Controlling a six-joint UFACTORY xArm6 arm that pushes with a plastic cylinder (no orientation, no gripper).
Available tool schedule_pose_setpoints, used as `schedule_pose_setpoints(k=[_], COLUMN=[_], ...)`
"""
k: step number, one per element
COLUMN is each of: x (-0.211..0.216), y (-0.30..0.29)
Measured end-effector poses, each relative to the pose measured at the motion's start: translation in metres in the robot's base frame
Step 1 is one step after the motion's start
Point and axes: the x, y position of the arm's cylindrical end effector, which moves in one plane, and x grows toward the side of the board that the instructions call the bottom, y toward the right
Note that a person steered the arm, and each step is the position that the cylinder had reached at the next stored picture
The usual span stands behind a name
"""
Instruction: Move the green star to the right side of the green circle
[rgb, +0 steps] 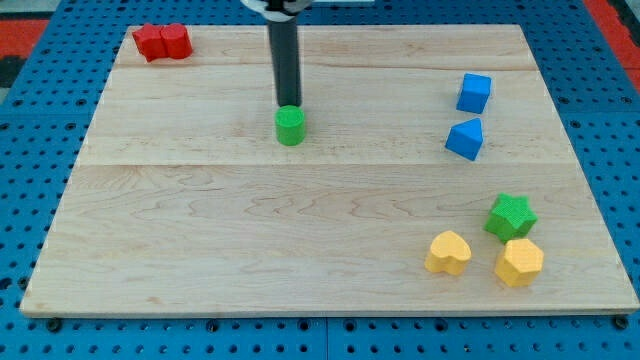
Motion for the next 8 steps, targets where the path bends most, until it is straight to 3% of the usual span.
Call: schedule_pose_setpoints(k=[1, 2, 3, 5, 6, 7, 8], x=[0.017, 0.044, 0.058, 0.119, 0.119, 0.144, 0.196], y=[0.031, 0.004, 0.012, 0.165, 0.243, 0.298, 0.292])
